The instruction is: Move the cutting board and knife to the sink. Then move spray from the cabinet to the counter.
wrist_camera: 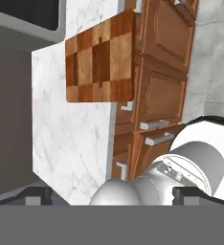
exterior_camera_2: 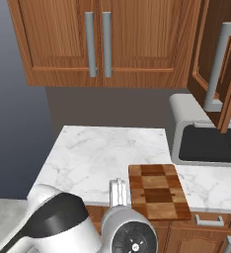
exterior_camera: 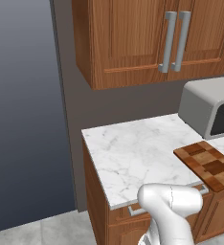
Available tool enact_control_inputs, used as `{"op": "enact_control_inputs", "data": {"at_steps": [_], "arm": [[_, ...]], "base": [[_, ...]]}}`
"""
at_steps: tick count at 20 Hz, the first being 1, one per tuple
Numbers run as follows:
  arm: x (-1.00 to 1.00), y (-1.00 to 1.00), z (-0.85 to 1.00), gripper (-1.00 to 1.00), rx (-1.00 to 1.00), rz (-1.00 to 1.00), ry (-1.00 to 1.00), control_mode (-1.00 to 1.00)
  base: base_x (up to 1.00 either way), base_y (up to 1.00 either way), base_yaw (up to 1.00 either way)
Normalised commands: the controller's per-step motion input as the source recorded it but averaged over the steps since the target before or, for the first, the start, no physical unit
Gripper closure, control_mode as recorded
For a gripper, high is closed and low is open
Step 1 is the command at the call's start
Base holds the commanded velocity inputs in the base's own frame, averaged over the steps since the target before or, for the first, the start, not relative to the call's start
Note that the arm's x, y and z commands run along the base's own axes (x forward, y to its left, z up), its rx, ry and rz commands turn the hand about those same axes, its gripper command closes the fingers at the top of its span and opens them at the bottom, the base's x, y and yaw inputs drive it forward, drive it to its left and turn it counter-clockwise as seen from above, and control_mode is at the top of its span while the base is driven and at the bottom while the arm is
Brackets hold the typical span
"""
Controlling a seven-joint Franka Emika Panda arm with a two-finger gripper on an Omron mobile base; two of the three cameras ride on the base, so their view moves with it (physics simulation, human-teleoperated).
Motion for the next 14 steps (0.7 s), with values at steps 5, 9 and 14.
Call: {"op": "enact_control_inputs", "data": {"at_steps": [5, 9, 14], "arm": [[0.00, 0.00, -0.59, -1.00, 0.20, 0.00, -0.20, -1.00], [0.03, 0.00, -0.15, -1.00, 0.16, 0.00, -0.17, -1.00], [0.09, -0.08, 0.00, -1.00, 0.08, 0.00, -0.02, -1.00]], "base": [[0.00, 0.00, 0.00], [0.00, 0.00, 0.00], [0.00, 0.00, 0.00]]}}
